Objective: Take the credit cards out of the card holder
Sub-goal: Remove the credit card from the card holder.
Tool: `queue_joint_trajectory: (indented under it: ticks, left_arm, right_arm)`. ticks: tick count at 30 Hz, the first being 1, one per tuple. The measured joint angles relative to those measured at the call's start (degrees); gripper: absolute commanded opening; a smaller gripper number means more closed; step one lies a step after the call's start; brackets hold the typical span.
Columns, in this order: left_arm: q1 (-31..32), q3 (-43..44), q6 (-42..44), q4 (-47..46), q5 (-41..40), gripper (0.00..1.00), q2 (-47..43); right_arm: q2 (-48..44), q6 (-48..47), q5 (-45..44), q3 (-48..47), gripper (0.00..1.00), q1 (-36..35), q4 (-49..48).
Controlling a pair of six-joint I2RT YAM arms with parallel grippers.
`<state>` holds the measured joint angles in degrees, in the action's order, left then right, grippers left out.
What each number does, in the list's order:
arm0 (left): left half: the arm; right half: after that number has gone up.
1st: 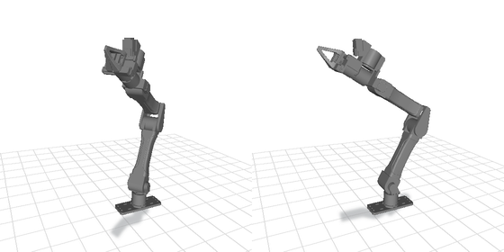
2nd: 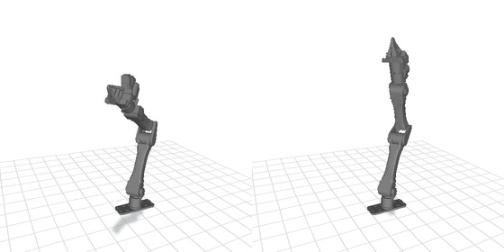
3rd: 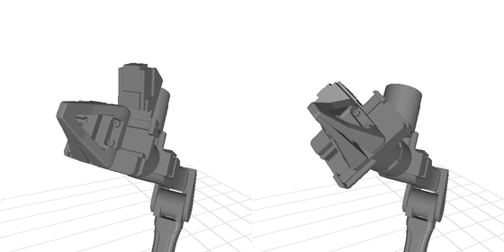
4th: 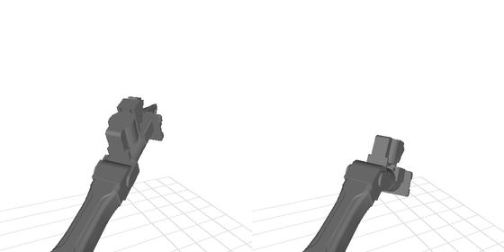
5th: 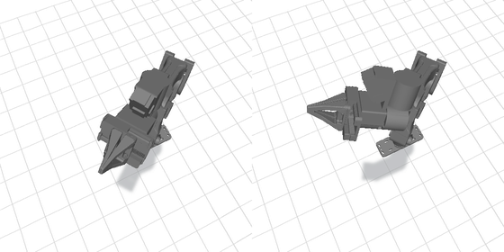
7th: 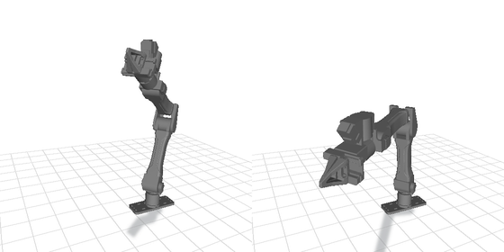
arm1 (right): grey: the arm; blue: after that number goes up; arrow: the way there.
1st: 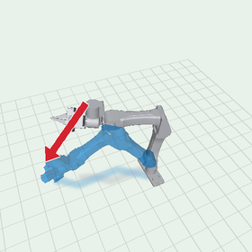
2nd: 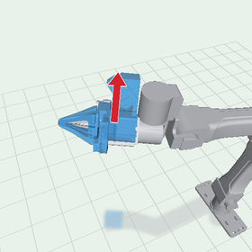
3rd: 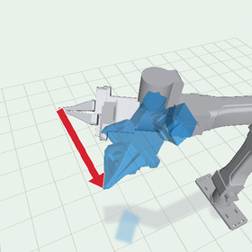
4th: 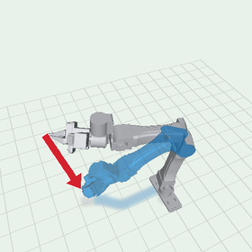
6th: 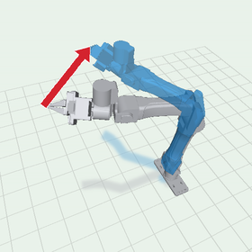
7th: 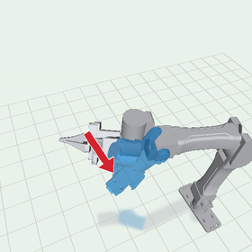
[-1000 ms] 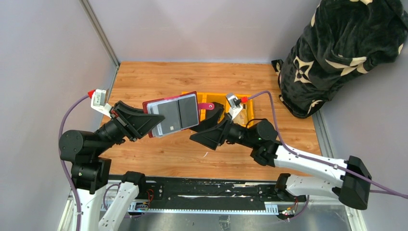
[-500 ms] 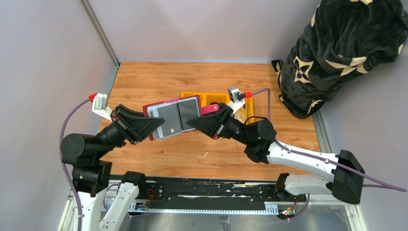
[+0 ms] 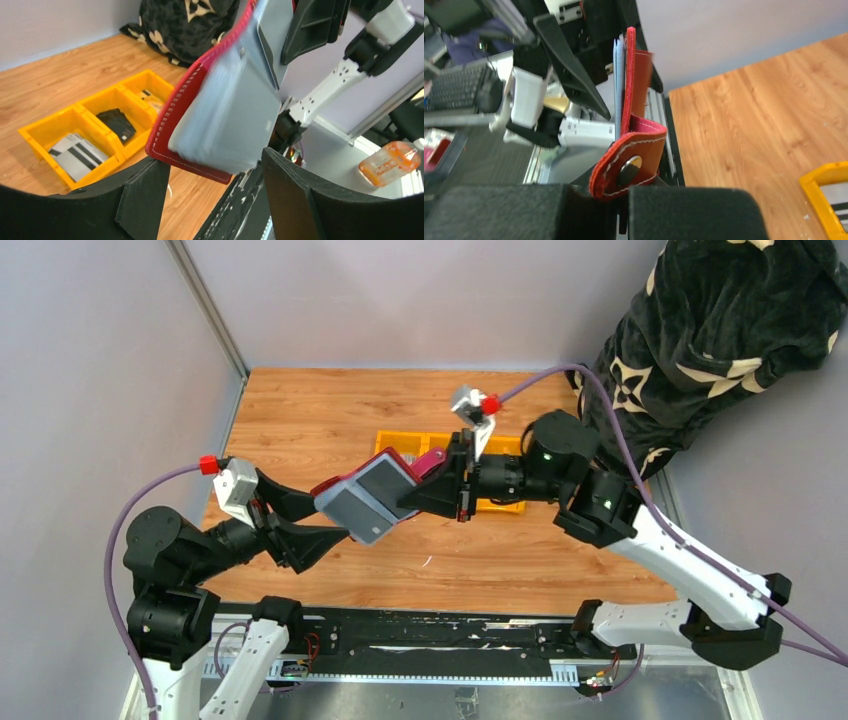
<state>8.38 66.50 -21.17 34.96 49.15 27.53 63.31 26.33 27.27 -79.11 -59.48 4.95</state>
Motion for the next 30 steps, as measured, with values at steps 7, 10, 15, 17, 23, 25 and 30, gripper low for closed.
queue_joint_trajectory:
  ticks: [7, 10, 15, 17, 23, 25, 30]
  left_arm:
    - [0.00, -0.74, 7.23, 5.49, 6.10, 0.72, 0.76]
    - [0.00, -1.66, 9.09, 5.44, 7.54, 0.71, 0.48]
    - [0.00, -3.54, 11.32, 5.42, 8.44, 0.69, 0.31]
    - [0.00, -3.54, 11.80, 5.42, 8.39, 0.69, 0.31]
    - [0.00, -3.50, 13.29, 5.31, 8.26, 0.68, -1.84]
    - [0.00, -3.98, 13.49, 5.11, 8.44, 0.67, -2.56]
    - [0.00, -6.49, 13.46, 4.98, 9.73, 0.65, -2.99]
  right_arm:
    - [11.50, -9.27, 6.36, -8.15, 0.00, 0.07, 17.09]
    - [15.80, -11.89, 7.61, -9.75, 0.00, -0.81, 23.26]
    - [21.27, -16.15, 9.09, -15.96, 0.00, -3.61, 31.87]
    - [21.86, -17.35, 9.16, -17.86, 0.00, -4.15, 33.86]
    - [21.88, -20.70, 8.24, -21.35, 0.00, -4.26, 38.03]
    - [21.88, -21.51, 8.28, -22.53, 0.00, -4.61, 39.36]
    - [23.58, -24.17, 8.52, -28.13, 0.00, -6.56, 43.15]
